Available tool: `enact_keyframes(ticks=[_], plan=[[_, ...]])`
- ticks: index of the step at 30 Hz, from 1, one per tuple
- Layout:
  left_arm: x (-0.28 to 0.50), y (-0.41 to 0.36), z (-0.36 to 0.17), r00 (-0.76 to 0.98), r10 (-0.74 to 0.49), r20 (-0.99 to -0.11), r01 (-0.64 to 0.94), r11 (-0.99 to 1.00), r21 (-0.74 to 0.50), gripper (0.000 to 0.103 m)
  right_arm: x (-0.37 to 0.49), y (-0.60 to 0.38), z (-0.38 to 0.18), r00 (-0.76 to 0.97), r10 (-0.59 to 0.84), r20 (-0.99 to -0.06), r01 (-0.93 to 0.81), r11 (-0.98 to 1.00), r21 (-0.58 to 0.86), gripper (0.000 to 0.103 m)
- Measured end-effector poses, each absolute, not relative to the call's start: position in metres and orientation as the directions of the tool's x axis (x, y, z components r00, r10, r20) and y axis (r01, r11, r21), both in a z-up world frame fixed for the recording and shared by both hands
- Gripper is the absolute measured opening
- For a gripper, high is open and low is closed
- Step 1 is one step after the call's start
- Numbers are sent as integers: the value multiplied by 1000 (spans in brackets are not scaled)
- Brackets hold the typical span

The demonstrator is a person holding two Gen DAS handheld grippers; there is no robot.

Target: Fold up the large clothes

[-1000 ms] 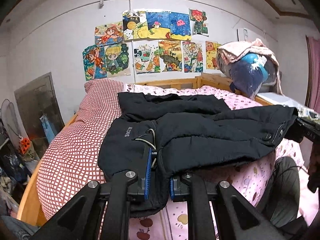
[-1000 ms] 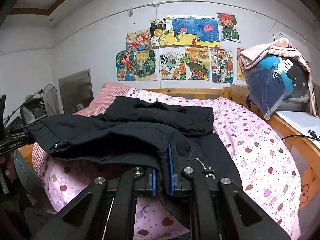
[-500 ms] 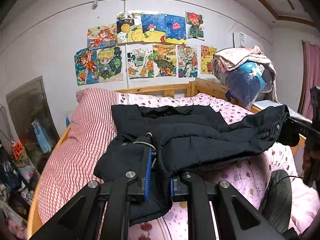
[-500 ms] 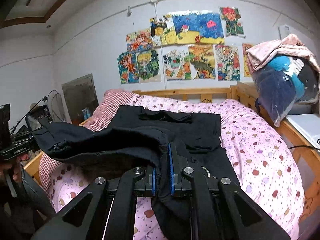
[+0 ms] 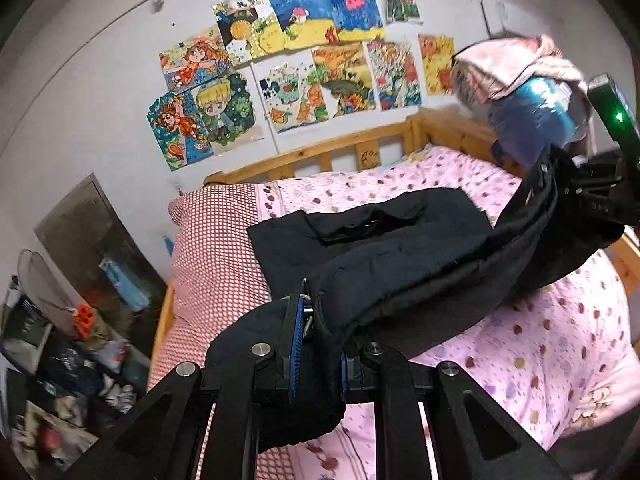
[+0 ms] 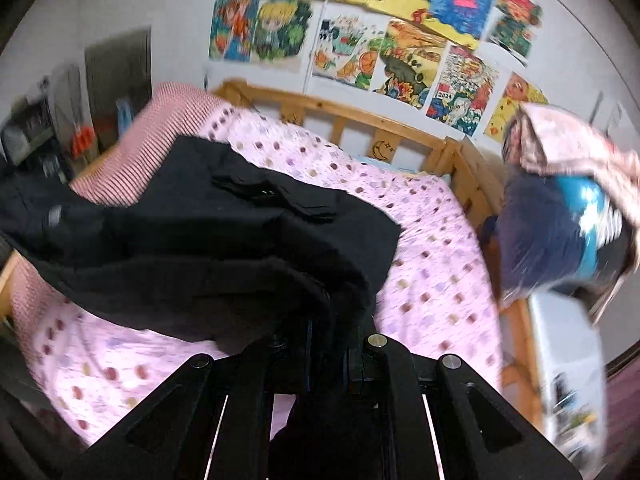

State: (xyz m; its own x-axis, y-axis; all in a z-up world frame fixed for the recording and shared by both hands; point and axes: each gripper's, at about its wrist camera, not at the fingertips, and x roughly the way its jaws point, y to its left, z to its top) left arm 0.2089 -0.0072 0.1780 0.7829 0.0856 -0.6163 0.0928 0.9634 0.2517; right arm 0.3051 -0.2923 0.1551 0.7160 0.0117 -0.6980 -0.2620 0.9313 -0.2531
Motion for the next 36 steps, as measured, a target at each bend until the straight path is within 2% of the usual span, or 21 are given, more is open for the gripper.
enact_keyframes(ticks=[2,6,8,12,17,22,26,36], plan=[[232,-8,187,771,109,-628,86,958,272,14,319,-289,165,725,6,-689,-253,933,-257,9],[287,6,193,764,101,-637,61,972,227,14,349,-297,167,747,74,-660,-208,970,-126,9],[311,14,189,783,78,-617,65,976,206,14,367,-295,158,750,68,-658,-207,969,-136,9],[379,23,169,804,89,-588,74,966,247,14,417,-285,143,764,35,-644,-181,970,-163,9],[464,45,134,808,41,-588,61,986,153,13,486,-269,124,783,19,-621,-166,970,-179,9],[495,59,97,815,37,-578,79,981,174,12,530,-257,95,807,103,-581,-221,966,-135,9],[520,63,80,805,21,-593,102,980,173,9,559,-253,66,788,125,-603,-230,968,-100,9],[572,57,33,764,34,-644,82,985,149,9,596,-253,21,772,139,-620,-261,959,-110,9]])
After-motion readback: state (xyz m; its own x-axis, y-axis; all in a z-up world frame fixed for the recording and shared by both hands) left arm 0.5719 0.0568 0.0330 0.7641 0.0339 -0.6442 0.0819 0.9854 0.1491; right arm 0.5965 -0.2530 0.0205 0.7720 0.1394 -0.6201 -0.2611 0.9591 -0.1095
